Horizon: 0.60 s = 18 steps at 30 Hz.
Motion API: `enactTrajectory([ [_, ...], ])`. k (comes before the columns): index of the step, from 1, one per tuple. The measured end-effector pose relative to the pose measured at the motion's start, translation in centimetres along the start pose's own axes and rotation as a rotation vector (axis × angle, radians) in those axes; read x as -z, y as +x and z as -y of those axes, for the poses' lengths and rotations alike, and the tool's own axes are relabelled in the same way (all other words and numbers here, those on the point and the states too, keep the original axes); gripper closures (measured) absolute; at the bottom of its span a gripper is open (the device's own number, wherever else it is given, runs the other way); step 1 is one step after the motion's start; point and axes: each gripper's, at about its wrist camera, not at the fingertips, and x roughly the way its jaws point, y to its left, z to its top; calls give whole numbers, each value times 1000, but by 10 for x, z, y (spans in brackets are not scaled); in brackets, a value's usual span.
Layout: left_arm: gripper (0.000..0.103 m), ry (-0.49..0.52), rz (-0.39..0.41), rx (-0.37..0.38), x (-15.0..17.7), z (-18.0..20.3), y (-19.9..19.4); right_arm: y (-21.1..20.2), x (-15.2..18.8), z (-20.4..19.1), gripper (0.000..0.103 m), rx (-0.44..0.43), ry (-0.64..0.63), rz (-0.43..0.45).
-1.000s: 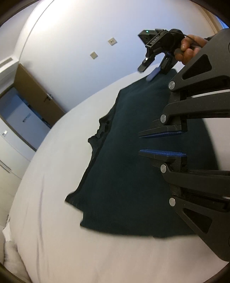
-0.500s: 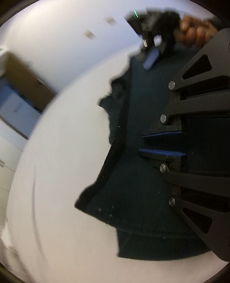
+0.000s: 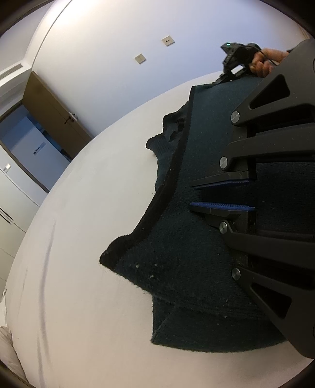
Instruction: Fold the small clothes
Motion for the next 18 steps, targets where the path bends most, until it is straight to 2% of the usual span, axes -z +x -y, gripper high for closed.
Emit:
enactTrajectory([
  [2,90,-2,7,5,2,-3,-5,-7,5,7,103,-27,6,28],
  [10,90,-56,6,17,2,-9,-18,-21,13,8,103,-2,-8,76],
  [14,86,-93,53,-39,19,-10,-66,-18,13,6,103,-5,-7,71],
  [15,71,-113,67,-55,26,-13,-80,-19,11,6,103,-2,-5,65],
  [16,42,-145,92,-53,34,-17,-98,-23,11,3,101,15,-6,63],
  [17,18,-184,137,-29,43,-22,-118,-30,13,-1,85,30,-13,70],
  [18,10,-223,189,-33,52,-27,-139,-38,16,-7,53,33,-31,82],
])
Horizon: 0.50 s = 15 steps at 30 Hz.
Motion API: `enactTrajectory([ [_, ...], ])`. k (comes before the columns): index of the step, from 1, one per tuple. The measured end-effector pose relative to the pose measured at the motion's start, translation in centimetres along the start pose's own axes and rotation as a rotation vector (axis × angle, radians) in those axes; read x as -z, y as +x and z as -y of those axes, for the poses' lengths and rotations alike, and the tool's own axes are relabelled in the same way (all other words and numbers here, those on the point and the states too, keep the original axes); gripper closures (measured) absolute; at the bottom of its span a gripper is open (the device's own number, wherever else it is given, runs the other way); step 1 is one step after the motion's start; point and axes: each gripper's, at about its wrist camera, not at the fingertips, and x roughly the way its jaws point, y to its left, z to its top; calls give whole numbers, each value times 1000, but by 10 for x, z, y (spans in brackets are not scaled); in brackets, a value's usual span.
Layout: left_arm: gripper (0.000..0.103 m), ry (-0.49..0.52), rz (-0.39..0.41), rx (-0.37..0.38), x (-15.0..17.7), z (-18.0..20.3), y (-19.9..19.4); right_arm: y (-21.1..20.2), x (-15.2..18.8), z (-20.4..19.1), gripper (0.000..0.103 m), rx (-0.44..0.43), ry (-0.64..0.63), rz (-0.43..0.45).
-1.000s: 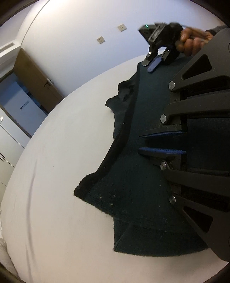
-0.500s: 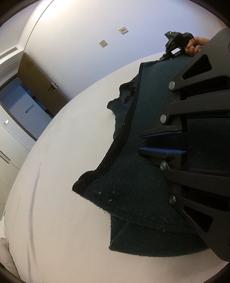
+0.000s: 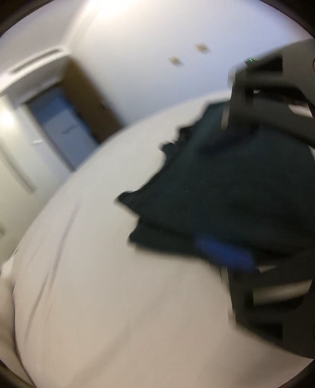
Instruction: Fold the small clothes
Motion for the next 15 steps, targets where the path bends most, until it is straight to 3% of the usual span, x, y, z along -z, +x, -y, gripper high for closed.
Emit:
enactTrajectory([
  [2,4,-54,52,-13,6,-12,-31,-22,9,-17,28,52,-67,43],
  [3,4,-84,44,2,10,-19,-40,-31,14,-26,24,68,-99,54],
  [7,5,-206,-27,67,20,-44,-45,-51,34,-51,24,7,-122,-2],
  [15,5,-234,-196,129,13,-38,-10,-29,94,-101,26,-119,-168,-255],
])
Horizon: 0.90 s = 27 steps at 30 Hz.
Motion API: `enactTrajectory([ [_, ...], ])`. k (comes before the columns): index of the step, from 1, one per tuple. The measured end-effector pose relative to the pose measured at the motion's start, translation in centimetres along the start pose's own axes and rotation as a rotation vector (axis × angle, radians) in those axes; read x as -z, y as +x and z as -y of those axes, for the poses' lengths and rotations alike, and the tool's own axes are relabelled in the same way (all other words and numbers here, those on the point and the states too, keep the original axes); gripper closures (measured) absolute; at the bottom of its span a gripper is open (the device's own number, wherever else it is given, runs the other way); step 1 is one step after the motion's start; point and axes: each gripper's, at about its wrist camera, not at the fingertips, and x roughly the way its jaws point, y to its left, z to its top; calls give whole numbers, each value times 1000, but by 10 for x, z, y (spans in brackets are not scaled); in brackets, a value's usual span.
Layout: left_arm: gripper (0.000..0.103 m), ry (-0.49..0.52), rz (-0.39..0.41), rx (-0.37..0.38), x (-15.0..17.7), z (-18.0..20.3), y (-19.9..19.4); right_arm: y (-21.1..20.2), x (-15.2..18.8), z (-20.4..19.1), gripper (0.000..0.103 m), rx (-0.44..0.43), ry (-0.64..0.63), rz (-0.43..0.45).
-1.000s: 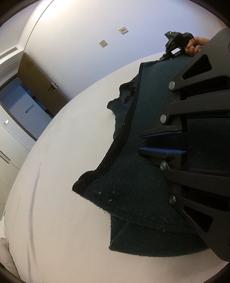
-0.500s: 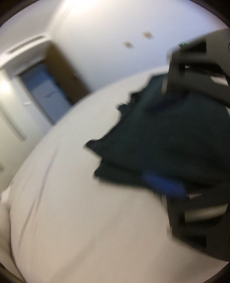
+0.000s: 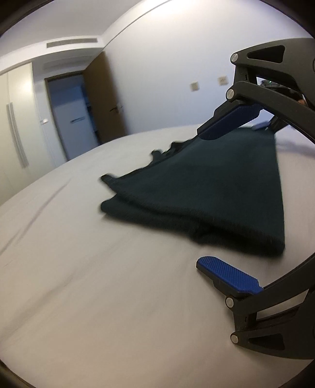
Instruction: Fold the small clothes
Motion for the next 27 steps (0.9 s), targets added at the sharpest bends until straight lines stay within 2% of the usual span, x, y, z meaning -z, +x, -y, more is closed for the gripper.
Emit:
enactTrajectory([
  [5,6,0,-63,-40,-5,3,22,29,23,-19,30,-20,-28,-109],
  [13,8,3,-183,-42,-21,5,48,46,49,-30,32,-17,-65,-186],
  [15,19,2,-209,-46,-27,4,54,48,53,-34,32,-18,-68,-195],
  [17,47,11,-220,-75,-28,2,59,51,56,-36,32,-18,-74,-206],
  [18,56,10,-222,-82,-27,0,60,50,56,-37,32,-18,-76,-209],
  [19,69,3,-223,-88,-25,-3,62,51,56,-38,32,-19,-78,-212],
  [20,72,-16,-226,-82,-23,-8,63,52,58,-40,32,-23,-81,-217],
  [22,72,-24,-223,-56,-18,-9,64,53,60,-43,32,-28,-86,-224],
  [27,69,11,-231,-69,-7,0,69,67,62,-53,33,-34,-112,-258],
])
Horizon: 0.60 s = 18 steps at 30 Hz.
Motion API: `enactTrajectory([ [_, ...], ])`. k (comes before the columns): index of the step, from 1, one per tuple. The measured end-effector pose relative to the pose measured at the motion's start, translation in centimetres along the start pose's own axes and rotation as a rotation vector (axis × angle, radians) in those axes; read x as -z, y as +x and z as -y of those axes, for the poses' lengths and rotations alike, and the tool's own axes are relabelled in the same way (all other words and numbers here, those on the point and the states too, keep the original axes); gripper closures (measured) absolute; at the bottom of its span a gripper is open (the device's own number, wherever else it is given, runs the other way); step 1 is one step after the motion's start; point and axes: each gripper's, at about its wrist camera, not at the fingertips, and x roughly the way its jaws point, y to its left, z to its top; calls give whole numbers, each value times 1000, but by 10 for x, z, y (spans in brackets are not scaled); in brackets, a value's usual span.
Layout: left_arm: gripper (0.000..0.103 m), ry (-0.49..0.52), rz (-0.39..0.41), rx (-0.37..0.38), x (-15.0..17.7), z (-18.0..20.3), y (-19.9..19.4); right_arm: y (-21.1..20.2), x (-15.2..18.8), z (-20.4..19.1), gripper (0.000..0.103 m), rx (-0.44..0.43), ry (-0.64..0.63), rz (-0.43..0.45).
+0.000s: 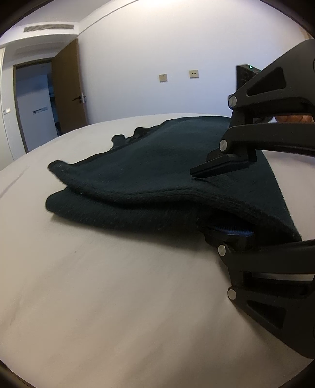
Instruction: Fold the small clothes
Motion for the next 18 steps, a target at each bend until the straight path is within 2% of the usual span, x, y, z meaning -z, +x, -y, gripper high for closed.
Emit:
enactTrajectory([
  [3,70,3,9,-10,4,3,1,15,-7,-6,34,10,-29,-40],
  [4,74,0,15,-13,5,3,1,19,-8,-6,34,14,-36,-50],
  [5,84,-9,18,-22,6,4,0,25,-10,-7,34,23,-43,-63],
  [7,87,-35,30,-22,7,4,-1,30,-13,-7,34,25,-51,-75],
  [9,89,-16,67,-50,8,16,-9,32,-18,-5,34,17,-59,-78],
  [13,89,161,138,-128,18,85,-13,24,-32,5,34,0,-51,-69],
  [16,89,357,167,-210,40,148,13,8,-54,16,34,-32,-31,-53],
  [18,89,490,175,-295,64,173,44,2,-69,23,30,-76,-6,-66],
])
